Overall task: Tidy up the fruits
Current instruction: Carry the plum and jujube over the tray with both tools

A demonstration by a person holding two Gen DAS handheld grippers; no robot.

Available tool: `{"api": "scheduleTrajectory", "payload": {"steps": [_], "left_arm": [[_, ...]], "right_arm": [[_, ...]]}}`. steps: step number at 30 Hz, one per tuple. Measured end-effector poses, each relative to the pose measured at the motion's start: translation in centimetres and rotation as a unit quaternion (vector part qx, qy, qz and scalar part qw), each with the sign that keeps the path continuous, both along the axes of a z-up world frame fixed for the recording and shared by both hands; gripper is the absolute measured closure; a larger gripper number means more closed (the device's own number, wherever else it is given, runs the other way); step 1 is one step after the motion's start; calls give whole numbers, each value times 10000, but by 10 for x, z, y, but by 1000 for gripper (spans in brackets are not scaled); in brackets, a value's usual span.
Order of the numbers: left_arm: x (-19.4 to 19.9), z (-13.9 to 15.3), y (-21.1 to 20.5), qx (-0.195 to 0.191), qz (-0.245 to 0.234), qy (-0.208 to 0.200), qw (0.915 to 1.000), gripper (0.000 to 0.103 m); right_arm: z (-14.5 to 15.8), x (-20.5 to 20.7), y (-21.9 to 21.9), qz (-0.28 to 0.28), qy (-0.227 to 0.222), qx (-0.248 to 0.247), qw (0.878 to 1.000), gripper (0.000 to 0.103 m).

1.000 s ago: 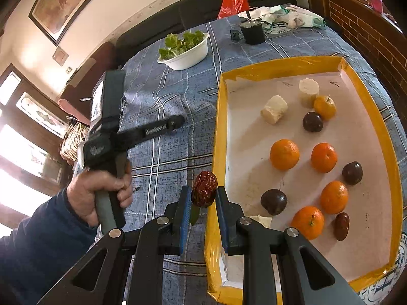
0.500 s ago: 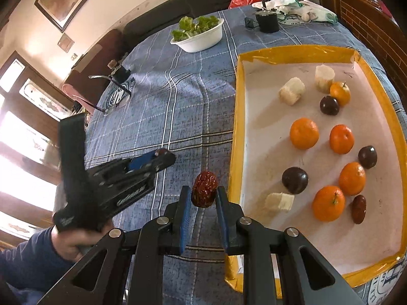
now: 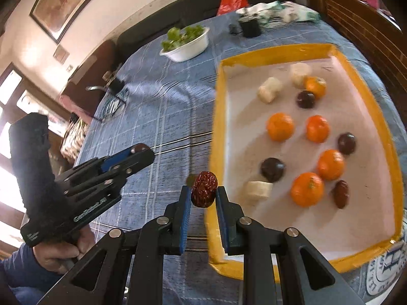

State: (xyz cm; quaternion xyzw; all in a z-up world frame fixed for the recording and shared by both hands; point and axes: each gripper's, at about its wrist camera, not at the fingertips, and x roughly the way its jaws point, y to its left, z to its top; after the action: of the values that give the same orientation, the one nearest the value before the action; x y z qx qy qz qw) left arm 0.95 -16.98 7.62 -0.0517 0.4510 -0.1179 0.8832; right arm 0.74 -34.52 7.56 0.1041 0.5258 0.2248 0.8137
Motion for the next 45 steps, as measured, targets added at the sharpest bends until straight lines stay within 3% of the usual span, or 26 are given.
{"api": "scheduleTrajectory", "payload": {"steps": [8, 23, 31, 45], "left_arm": [[-1, 12, -54, 113, -653, -122, 9977, 77], [0, -1, -143, 219, -1677, 16, 9856, 77], [-11, -22, -171, 482, -2098, 149, 9764, 76], [-18, -40, -174, 843, -2112, 218, 9735, 76]], "right_arm": [[-1, -13, -54, -643, 26, 14, 9979, 81], [-6, -15, -126, -1333, 85, -38, 9910, 81], [-20, -6, -136, -1420, 293, -163, 9893, 81], [-39, -3, -125, -1164, 571, -304, 9911, 81]]}}
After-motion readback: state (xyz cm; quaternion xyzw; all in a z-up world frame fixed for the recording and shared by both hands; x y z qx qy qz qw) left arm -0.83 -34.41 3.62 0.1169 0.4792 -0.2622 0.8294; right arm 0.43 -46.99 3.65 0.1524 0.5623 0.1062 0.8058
